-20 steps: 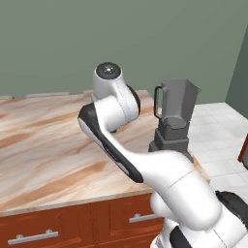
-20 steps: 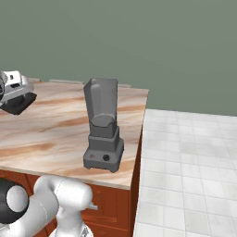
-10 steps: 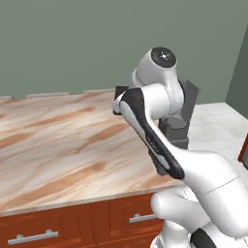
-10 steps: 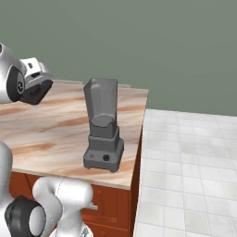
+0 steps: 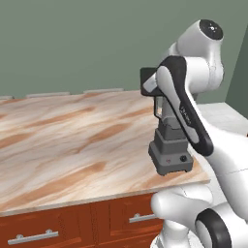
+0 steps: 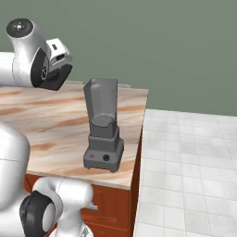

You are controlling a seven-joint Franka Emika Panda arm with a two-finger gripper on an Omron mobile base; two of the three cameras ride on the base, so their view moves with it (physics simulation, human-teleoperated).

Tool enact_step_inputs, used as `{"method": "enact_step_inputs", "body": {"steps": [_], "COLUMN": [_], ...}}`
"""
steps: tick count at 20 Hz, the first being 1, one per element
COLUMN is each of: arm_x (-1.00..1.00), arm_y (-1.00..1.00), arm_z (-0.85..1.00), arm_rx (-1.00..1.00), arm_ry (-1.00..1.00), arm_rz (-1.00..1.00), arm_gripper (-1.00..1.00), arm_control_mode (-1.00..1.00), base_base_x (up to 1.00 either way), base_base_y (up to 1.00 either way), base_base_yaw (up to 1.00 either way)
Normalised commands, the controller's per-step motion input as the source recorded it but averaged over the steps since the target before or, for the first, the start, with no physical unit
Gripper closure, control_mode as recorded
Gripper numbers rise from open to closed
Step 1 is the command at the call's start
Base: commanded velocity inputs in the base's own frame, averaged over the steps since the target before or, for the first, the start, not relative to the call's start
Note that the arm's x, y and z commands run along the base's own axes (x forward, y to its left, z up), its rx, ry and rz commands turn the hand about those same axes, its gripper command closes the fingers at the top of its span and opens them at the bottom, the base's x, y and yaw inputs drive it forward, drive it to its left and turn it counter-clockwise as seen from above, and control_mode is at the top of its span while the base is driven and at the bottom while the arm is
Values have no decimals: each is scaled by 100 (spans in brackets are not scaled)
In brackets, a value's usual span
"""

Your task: Close the lid blender by securely placing the lid on top.

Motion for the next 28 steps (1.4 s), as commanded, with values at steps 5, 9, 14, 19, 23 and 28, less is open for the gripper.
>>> {"method": "enact_step_inputs", "body": {"steps": [5,9,14,19,23,28], "arm_x": [1,0,20,46,28,32], "arm_y": [-64,-60,-45,-31,-37,-8], "arm_z": [1,2,13,11,-1,-14], "arm_rx": [0,0,0,0,2,0], "arm_ry": [0,0,10,18,10,1], "arm_rz": [11,10,3,0,0,0], "arm_gripper": [100,100,100,100,100,100], "arm_control_mode": [-100,-100,-100,-100,-100,-100], "base_base_x": [0,0,0,0,0,0], "base_base_y": [0,0,0,0,0,0], "base_base_yaw": [0,0,0,0,0,0]}}
